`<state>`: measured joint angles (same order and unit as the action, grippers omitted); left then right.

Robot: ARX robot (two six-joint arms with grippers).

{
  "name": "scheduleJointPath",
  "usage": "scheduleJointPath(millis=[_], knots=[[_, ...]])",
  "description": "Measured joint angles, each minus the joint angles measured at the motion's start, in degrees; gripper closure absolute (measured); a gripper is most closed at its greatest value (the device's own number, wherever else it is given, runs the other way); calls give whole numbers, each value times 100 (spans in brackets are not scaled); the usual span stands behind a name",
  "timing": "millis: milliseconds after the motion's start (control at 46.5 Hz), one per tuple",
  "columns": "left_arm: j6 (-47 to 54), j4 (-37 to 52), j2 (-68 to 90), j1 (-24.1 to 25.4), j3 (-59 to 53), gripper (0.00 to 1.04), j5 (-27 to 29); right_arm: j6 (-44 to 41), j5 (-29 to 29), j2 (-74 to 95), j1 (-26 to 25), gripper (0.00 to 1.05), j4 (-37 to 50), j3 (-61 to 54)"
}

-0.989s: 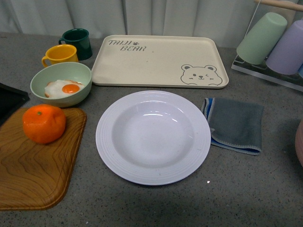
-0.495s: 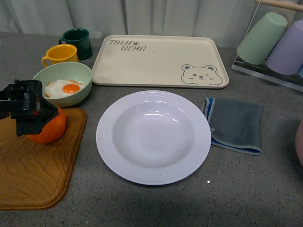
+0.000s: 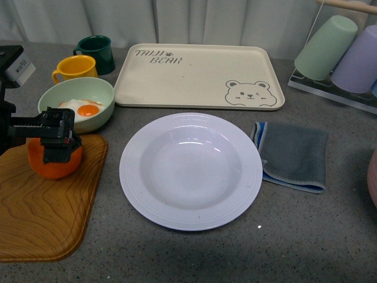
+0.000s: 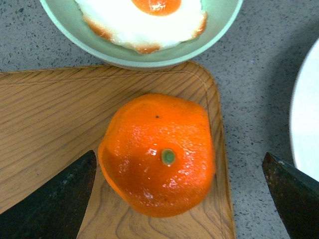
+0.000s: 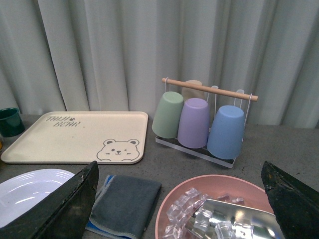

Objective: Place orange and plate with both arms

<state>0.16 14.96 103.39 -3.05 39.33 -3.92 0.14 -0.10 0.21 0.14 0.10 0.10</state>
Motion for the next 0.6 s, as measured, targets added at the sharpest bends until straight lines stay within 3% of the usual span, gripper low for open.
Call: scheduleJointPath(millis=[215,516,602], knots=[[28,-31,262,72,118,8,-28,0,0,0,0,9,0,0],[90,-61,319,116,138,52,35,0,0,0,0,9,0,0],[61,-57,306,129,127,57,-28,0,0,0,0,9,0,0]])
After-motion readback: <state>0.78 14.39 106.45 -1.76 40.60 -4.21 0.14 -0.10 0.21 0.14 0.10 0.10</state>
